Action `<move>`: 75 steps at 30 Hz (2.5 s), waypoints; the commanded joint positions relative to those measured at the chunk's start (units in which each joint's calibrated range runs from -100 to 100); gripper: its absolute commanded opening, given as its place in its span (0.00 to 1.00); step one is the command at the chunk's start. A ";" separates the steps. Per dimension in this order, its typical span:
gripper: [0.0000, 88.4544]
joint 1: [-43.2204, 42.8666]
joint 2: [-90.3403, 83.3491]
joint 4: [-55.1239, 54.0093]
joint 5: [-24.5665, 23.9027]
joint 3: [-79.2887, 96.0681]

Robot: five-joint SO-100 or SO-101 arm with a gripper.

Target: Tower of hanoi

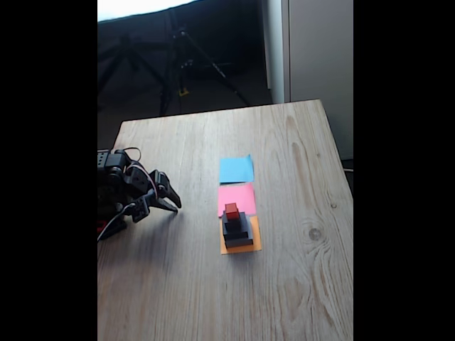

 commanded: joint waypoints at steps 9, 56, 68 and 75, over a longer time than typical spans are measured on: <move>0.00 -0.37 -0.43 0.39 1.47 0.43; 0.00 -0.54 -0.50 0.39 2.14 0.43; 0.00 -1.62 -0.50 0.31 4.98 0.43; 0.00 -2.88 1.77 -1.95 19.19 0.25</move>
